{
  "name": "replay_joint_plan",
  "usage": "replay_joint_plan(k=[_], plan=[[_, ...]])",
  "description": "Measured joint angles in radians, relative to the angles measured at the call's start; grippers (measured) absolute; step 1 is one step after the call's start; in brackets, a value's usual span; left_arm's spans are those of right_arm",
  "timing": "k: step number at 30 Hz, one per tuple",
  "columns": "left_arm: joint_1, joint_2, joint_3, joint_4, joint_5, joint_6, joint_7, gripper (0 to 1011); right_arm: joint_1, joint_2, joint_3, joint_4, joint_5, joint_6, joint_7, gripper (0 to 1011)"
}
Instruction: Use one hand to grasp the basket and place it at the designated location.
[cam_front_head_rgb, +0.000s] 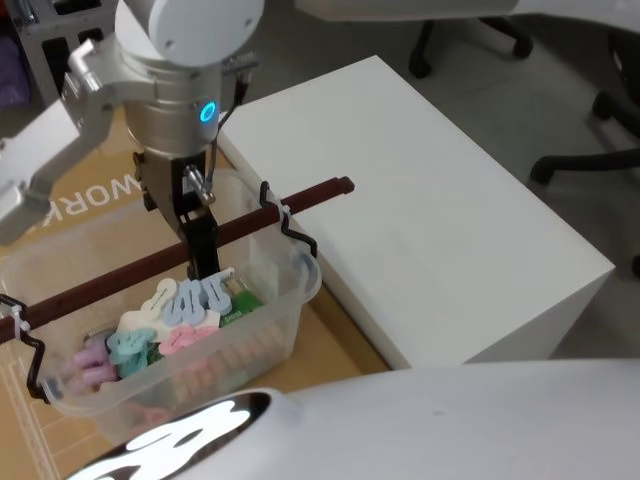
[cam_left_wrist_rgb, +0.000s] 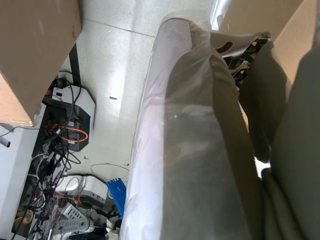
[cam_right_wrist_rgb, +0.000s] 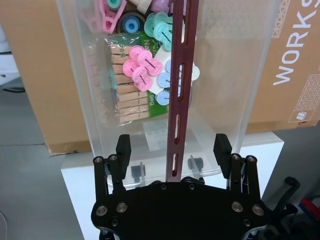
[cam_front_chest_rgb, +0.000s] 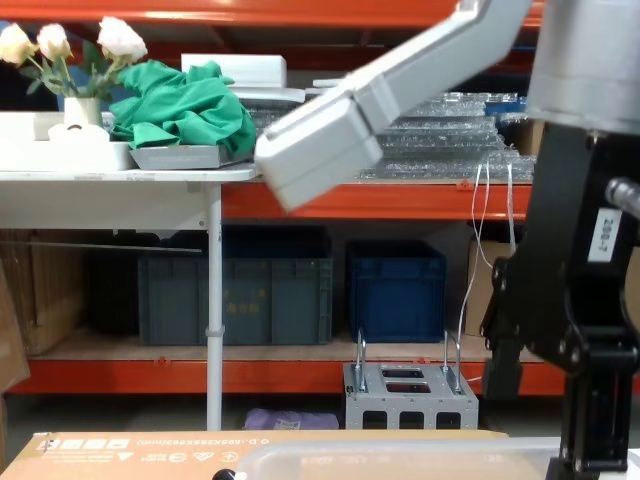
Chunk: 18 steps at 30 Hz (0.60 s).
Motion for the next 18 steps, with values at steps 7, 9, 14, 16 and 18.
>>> replay_joint_plan(k=[7,9,14,16,18], plan=[[0.000,0.000,0.000,0.000,0.000,0.000,0.000,0,0.050,0.027,0.032,-0.038,0.068,-0.005,0.025,1001],[0.000,0.000,0.000,0.000,0.000,0.000,0.000,0,0.063,0.030,0.038,-0.045,0.080,-0.004,0.030,1001],[0.000,0.000,0.000,0.000,0.000,0.000,0.000,0,0.077,0.033,0.044,-0.050,0.092,0.000,0.033,1001],[0.000,0.000,0.000,0.000,0.000,0.000,0.000,0,0.090,0.036,0.051,-0.053,0.103,0.001,0.039,1001],[0.000,0.000,0.000,0.000,0.000,0.000,0.000,0,0.100,0.038,0.057,-0.054,0.111,0.001,0.042,1001]])
